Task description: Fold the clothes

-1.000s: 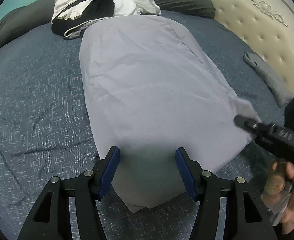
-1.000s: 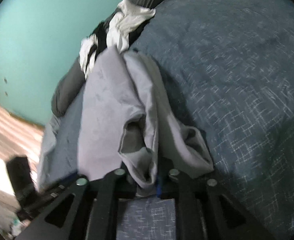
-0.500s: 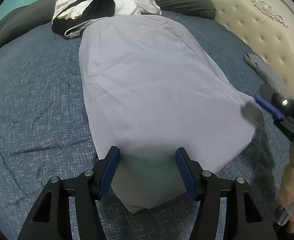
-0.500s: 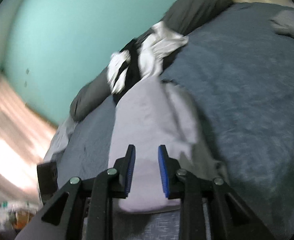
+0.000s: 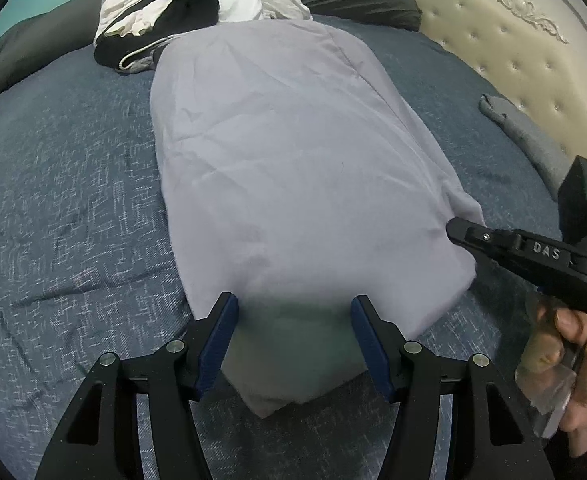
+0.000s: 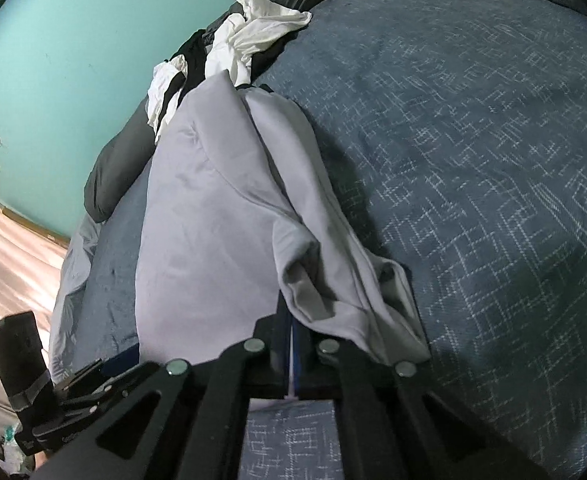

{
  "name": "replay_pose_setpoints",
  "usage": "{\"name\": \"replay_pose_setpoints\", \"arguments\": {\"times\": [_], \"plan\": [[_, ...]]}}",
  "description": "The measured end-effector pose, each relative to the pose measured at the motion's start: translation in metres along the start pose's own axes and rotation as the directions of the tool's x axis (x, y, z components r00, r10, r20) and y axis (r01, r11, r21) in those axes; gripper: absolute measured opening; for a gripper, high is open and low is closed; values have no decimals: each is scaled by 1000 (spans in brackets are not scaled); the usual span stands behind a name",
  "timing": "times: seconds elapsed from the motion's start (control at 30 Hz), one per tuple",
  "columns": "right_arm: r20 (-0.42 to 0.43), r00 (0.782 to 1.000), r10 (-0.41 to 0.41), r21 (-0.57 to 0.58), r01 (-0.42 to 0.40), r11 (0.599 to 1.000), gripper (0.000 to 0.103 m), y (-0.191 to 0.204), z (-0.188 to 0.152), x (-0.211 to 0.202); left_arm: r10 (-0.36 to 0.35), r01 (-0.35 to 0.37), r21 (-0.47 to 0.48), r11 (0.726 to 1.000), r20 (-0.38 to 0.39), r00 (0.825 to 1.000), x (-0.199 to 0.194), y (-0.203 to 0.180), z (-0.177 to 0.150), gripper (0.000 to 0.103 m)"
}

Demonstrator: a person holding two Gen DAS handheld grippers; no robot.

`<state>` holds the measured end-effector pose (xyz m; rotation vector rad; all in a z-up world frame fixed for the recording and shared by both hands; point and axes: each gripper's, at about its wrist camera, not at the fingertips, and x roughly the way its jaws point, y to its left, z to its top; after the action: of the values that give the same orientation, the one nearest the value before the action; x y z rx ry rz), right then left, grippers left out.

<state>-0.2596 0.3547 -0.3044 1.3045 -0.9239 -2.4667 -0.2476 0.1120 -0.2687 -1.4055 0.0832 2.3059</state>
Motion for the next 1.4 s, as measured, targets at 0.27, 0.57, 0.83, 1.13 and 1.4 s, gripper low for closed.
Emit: {"name": "replay_pose_setpoints", "arguments": {"times": [0.27, 0.57, 0.83, 1.13, 1.4], "plan": [[3, 1000, 15, 19, -15, 1000, 0, -4, 5, -6, 2, -2, -8, 1000, 12, 1000, -17, 13, -12, 62], [2, 1000, 23, 32, -23, 999, 0, -4, 7, -5, 11, -11, 32, 999, 3, 1000, -30, 14, -29, 62], [2, 1000, 26, 39, -26, 999, 0, -5, 6, -7, 110, -107, 117, 987, -17, 994, -4, -6, -50, 62], [-1, 1000, 26, 33, -26, 999, 0, -6, 6, -6, 133, -135, 55, 989, 34, 990, -2, 8, -45, 46], [0, 1000, 19, 21, -19, 1000, 0, -5, 6, -5, 159, -162, 96, 982, 39, 986, -10, 7, -55, 39]]}}
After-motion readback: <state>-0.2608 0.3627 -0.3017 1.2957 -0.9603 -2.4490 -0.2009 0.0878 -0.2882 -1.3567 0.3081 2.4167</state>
